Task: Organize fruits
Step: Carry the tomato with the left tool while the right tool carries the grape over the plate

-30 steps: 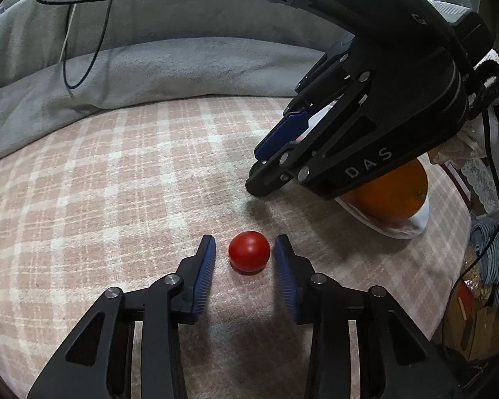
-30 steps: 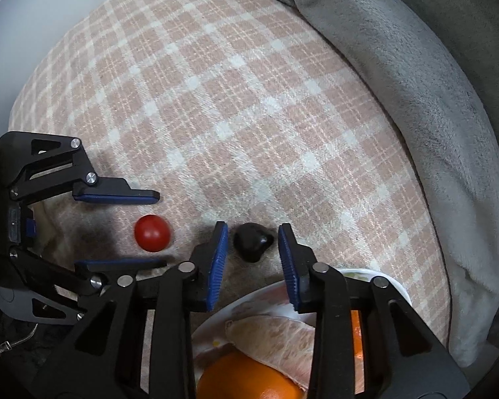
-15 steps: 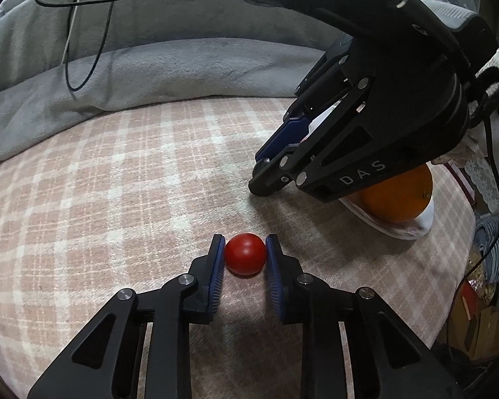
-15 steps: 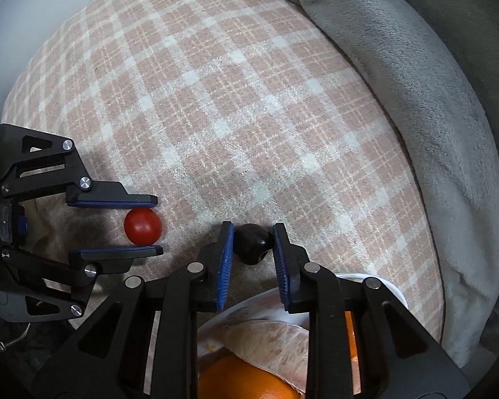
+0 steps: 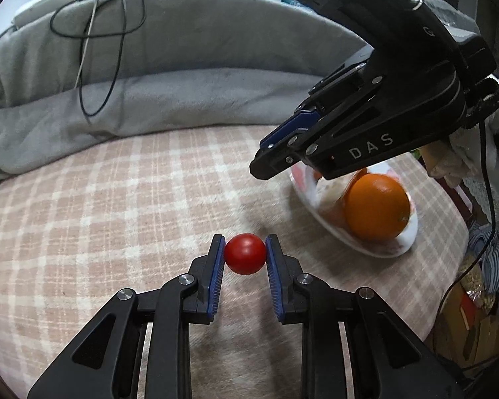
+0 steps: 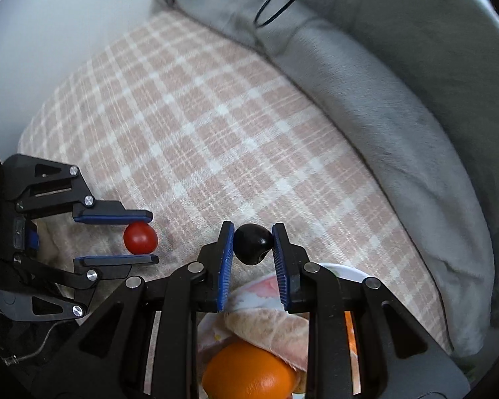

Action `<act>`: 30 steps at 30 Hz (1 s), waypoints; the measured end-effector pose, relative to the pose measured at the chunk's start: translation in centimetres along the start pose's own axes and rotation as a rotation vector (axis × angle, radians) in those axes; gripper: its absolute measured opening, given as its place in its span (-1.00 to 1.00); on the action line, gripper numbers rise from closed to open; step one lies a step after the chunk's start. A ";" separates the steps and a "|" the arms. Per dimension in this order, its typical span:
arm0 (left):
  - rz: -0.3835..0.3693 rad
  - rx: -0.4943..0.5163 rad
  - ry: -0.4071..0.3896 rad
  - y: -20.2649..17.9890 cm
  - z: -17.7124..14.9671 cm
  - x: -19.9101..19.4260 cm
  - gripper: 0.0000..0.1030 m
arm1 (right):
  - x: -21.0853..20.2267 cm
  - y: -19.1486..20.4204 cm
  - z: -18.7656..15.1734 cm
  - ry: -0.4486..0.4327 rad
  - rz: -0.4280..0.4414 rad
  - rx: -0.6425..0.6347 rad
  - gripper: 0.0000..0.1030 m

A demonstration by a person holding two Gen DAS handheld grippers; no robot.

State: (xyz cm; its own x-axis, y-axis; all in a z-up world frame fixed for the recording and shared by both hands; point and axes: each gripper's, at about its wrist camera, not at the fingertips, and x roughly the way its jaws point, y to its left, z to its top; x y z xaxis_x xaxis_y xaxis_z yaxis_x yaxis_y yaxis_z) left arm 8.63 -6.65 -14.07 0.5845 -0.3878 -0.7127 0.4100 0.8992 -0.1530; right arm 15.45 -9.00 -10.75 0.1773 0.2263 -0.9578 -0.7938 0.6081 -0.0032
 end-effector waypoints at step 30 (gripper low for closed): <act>-0.147 0.102 -0.061 -7.8 6.0 0.6 -0.55 | -8.1 -9.1 -15.5 -0.347 0.000 0.471 -0.53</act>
State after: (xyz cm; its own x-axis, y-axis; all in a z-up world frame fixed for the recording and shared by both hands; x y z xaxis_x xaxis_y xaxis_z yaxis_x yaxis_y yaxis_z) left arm 10.00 -15.16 -9.20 0.5534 -0.5277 -0.6445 0.5612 0.8080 -0.1797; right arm 12.25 -28.14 -7.45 0.4206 0.4138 -0.8073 -0.4633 0.8631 0.2010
